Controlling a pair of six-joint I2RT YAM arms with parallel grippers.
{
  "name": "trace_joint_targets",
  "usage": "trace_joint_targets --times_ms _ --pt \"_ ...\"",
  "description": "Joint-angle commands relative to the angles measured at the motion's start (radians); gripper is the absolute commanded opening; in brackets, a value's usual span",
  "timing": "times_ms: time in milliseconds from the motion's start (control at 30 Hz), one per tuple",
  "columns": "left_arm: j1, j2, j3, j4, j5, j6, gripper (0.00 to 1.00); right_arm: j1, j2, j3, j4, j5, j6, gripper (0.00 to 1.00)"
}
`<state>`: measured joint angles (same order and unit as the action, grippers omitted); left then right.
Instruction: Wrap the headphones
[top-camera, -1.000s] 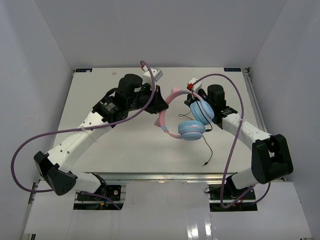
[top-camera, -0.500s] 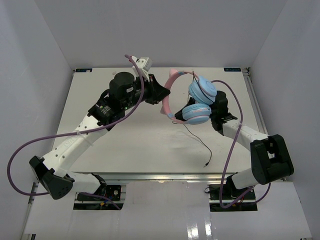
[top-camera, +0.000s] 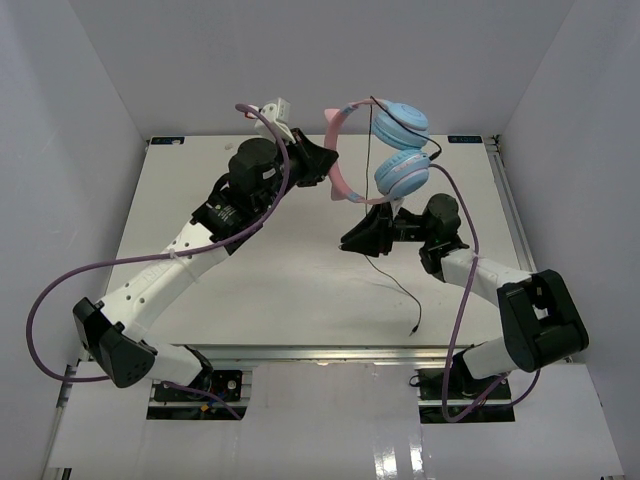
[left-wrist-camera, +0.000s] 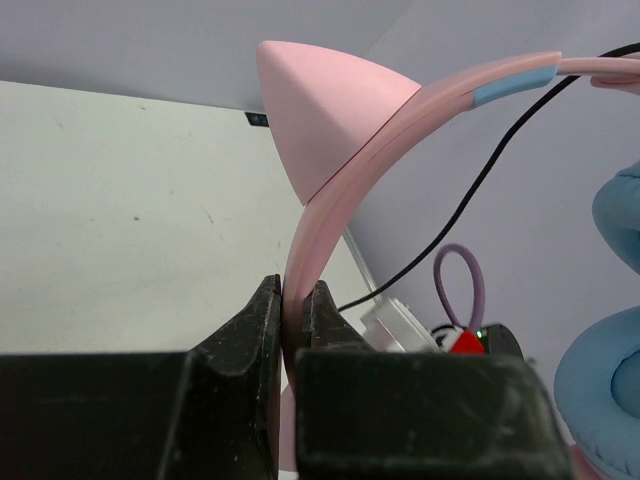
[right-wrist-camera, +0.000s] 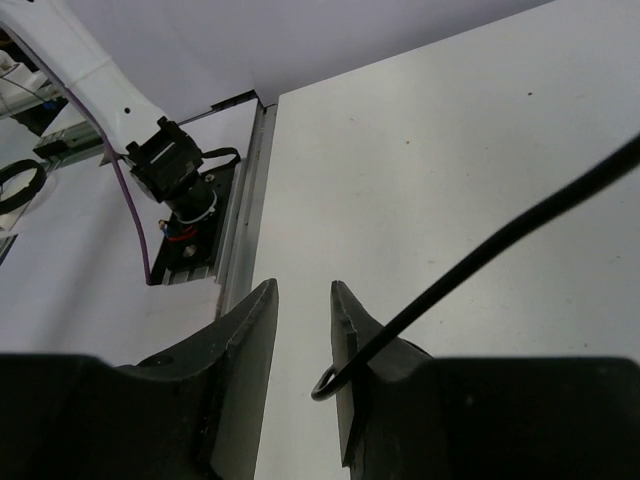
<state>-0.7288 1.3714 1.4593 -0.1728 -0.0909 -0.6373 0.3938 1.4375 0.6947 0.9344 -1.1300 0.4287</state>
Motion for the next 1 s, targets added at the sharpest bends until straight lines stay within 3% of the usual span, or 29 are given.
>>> trace_joint_targets --times_ms 0,133,267,400,500,800,833,933,967 --pt "-0.004 -0.015 0.073 0.121 -0.176 -0.055 0.0 0.023 -0.059 -0.019 0.073 -0.012 0.021 0.35" --pt "-0.004 -0.011 0.076 0.136 -0.354 -0.012 0.0 0.032 -0.091 -0.039 0.045 0.004 -0.008 0.36" --pt "-0.004 0.0 0.083 0.148 -0.44 0.034 0.0 0.044 -0.107 -0.047 0.041 0.004 -0.011 0.34" --pt "-0.003 0.021 0.109 0.128 -0.533 0.123 0.0 0.052 -0.122 -0.04 0.034 0.007 -0.011 0.25" --pt "-0.003 0.05 0.118 0.127 -0.599 0.193 0.0 0.059 -0.135 -0.019 -0.058 0.017 -0.065 0.1" --pt "-0.001 0.048 0.093 0.162 -0.641 0.278 0.0 0.068 -0.183 -0.004 -0.208 0.046 -0.166 0.08" --pt "0.0 0.044 0.096 0.161 -0.632 0.277 0.0 0.069 -0.183 0.001 -0.241 0.084 -0.185 0.15" --pt "-0.001 0.021 0.101 0.151 -0.604 0.272 0.0 0.068 -0.187 0.064 -0.513 0.295 -0.423 0.63" --pt "0.0 0.013 0.102 0.145 -0.599 0.27 0.0 0.066 -0.187 0.068 -0.533 0.351 -0.475 0.65"
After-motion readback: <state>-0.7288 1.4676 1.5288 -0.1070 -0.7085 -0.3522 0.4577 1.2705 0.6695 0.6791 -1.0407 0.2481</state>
